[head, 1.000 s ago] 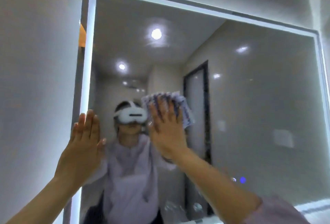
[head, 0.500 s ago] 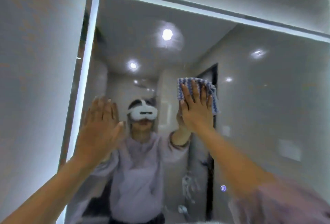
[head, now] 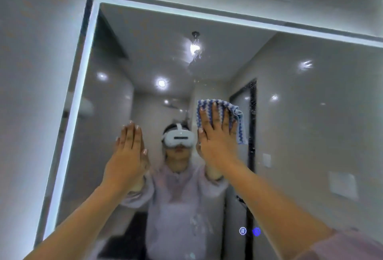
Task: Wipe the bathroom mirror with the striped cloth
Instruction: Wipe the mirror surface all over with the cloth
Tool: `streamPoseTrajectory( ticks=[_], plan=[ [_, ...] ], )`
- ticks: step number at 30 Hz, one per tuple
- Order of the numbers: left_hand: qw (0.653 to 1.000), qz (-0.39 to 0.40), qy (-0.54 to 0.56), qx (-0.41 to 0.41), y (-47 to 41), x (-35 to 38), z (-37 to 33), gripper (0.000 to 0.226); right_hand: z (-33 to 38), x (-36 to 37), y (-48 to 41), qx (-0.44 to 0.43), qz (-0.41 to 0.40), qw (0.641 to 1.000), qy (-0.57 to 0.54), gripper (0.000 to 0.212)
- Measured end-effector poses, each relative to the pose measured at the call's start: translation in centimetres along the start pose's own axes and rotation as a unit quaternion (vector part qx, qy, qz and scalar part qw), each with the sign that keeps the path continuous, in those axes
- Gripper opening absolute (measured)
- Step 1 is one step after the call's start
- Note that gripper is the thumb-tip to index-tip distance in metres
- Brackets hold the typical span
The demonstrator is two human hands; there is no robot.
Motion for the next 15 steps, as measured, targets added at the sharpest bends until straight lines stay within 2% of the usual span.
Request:
streamPoseTrajectory(
  ticks=[5,8,11,15],
  plan=[
    [0.998,-0.007,-0.054,0.036,-0.1,0.2,-0.1,0.062,4.8,0.9,0.4,-0.171,0.011,0.985,-0.014,0.060],
    [0.997,-0.001,-0.063,0.040,-0.3,0.6,0.2,0.062,8.2,1.3,-2.4,-0.231,0.055,0.971,-0.004,0.058],
    [0.998,-0.012,-0.055,0.039,-0.1,0.3,0.2,0.060,9.1,1.0,-5.7,-0.226,0.106,0.968,0.011,0.052],
    [0.996,-0.029,-0.069,0.052,0.2,0.4,-0.1,0.059,7.0,-0.6,-8.7,-0.181,0.054,0.982,0.015,0.053]
  ],
)
Point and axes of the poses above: each hand's wrist, its own y-axis away from the middle knuckle, its own x-axis out of the palm, z = x × y, the point moved 5 cm from there along -y, towards the middle knuckle, and after that the axes turned 8 degrees about -y, right-handed, at the moved point
